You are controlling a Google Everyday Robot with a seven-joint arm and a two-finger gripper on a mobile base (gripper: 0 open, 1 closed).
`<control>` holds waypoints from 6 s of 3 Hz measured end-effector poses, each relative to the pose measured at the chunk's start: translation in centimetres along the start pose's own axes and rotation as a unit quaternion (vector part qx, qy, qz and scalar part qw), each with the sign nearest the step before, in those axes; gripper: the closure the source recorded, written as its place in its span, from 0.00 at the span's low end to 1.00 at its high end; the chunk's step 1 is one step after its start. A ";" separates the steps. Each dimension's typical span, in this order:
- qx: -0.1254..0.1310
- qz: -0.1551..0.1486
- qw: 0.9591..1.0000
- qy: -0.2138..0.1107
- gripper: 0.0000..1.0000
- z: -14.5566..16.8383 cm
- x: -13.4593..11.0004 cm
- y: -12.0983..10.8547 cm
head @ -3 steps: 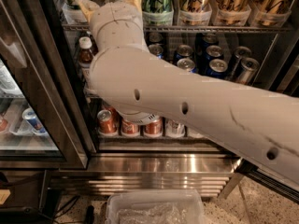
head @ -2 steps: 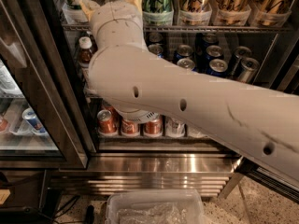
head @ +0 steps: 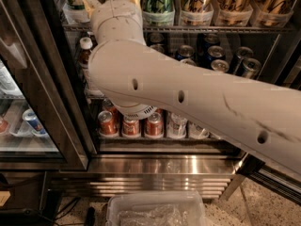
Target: Pick 7up can from top shelf of fridge
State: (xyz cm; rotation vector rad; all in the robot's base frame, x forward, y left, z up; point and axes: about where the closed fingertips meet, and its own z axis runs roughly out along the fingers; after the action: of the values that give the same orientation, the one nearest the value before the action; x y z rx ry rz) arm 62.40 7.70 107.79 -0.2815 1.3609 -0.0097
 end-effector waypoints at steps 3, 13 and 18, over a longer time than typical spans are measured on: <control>0.026 0.001 1.000 0.007 0.30 2.0 0.3 -1.7; 0.026 0.028 0.996 -0.074 1.00 1.4 -4.3 -2.9; 0.021 0.049 0.997 0.047 1.00 -7.3 -1.1 -7.2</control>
Offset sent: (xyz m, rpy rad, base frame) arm 0.0142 -0.0126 -0.0043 0.0015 0.0115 -0.0373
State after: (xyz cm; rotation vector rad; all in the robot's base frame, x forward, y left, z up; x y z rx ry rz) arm 56.20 -0.52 109.01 -0.1812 1.4660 0.0305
